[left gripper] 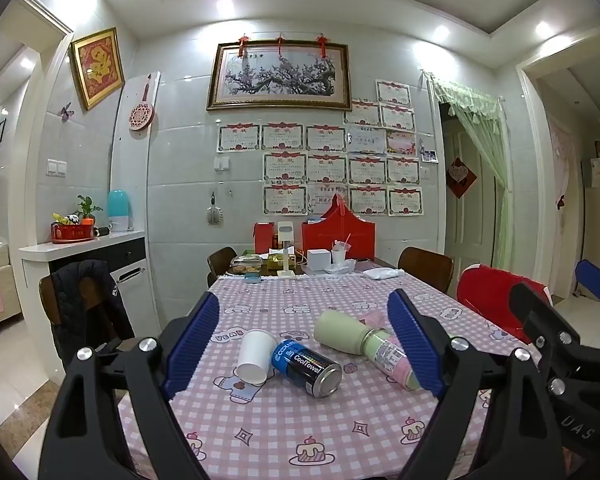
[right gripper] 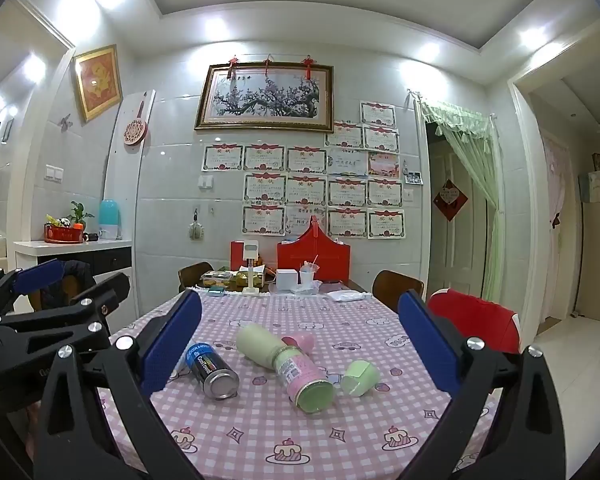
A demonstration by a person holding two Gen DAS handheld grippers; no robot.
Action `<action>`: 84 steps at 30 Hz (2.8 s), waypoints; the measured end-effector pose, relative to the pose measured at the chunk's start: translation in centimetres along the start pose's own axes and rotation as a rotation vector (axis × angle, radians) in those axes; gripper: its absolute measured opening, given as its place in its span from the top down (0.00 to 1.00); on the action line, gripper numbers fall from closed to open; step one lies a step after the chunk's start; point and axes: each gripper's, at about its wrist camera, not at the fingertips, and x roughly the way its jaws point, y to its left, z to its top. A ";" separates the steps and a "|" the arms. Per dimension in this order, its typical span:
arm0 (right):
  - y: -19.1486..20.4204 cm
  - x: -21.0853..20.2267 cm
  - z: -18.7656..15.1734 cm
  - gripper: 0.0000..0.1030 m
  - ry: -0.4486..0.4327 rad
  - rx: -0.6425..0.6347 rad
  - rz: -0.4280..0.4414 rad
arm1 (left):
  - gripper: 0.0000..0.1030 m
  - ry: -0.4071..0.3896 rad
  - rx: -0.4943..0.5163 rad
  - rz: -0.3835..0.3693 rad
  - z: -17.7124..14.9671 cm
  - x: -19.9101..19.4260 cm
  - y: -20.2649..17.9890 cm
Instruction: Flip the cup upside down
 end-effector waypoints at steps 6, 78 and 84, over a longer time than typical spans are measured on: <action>0.0 0.0 0.0 0.08 0.007 0.000 -0.001 | 0.17 0.001 0.000 -0.001 0.0 -0.1 0.0; -0.4 0.3 0.2 0.08 0.009 0.007 -0.002 | 0.17 0.002 0.010 0.001 0.5 0.4 -0.6; -0.5 0.0 0.4 0.08 0.011 0.008 -0.001 | 0.17 0.003 0.010 0.000 0.5 0.4 -0.6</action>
